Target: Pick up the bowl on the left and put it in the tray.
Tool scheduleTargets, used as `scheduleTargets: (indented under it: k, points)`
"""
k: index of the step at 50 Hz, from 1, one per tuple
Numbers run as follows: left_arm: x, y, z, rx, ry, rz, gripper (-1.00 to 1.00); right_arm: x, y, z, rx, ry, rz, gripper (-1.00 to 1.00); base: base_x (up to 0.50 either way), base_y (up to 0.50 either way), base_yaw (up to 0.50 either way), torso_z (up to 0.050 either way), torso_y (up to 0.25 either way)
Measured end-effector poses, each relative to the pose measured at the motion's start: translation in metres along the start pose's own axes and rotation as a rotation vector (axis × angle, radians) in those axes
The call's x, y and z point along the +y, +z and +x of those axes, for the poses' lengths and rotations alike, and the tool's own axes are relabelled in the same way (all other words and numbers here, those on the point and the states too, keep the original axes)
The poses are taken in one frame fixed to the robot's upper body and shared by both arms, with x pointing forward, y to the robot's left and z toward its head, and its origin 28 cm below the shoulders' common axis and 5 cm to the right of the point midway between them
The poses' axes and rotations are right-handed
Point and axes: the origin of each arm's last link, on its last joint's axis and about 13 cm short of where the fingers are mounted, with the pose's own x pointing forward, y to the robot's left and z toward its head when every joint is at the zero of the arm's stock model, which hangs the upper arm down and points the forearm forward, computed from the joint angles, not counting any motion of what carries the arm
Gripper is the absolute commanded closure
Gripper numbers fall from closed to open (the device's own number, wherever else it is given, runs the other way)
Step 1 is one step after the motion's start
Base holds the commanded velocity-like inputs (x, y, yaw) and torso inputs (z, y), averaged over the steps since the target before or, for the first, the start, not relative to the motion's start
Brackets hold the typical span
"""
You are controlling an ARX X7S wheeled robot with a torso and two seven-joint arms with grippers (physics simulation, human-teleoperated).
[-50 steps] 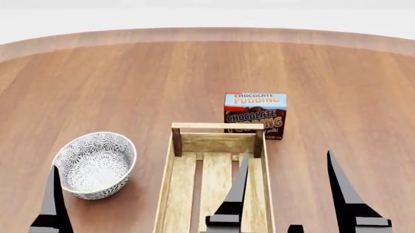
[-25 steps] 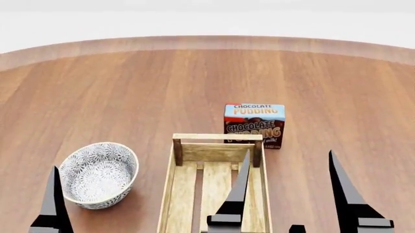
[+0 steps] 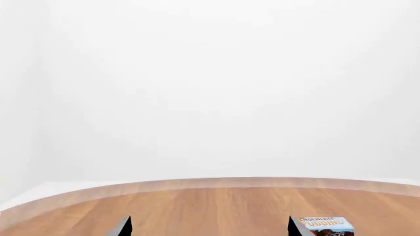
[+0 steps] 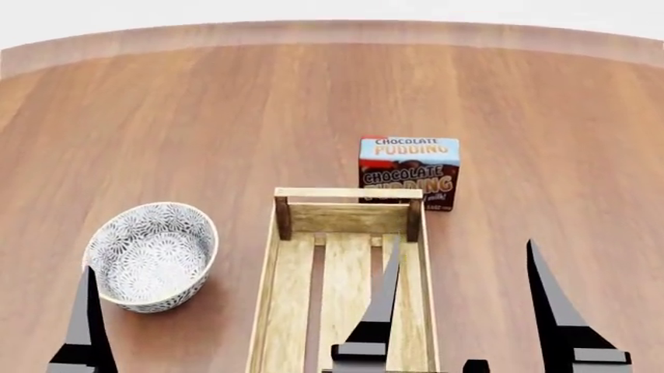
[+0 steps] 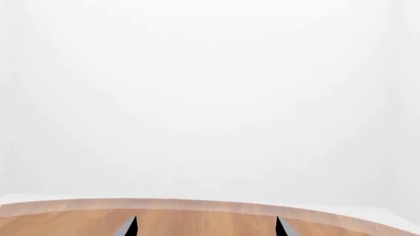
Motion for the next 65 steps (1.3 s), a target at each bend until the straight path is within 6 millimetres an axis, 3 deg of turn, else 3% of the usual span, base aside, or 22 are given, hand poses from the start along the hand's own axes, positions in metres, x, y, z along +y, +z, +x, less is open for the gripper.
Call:
scheduleTargets:
  k: [27, 49, 65]
  points:
    - [0.001, -0.001, 0.000, 0.012, -0.002, 0.016, -1.00, 0.000, 0.000, 0.000, -0.001, 0.001, 0.000, -1.00, 0.00, 0.00, 0.00, 0.027, -0.250]
    - [0.001, 0.003, 0.003, 0.103, 0.037, -0.076, -1.00, 0.000, -0.003, 0.000, 0.006, 0.002, -0.004, -1.00, 0.00, 0.00, 0.00, 0.000, 0.000]
    - [0.002, 0.013, 0.028, 0.213, 0.137, -0.241, -1.00, 0.001, -0.005, 0.000, 0.016, 0.005, -0.006, -1.00, 0.00, 0.00, 0.00, 0.000, 0.000]
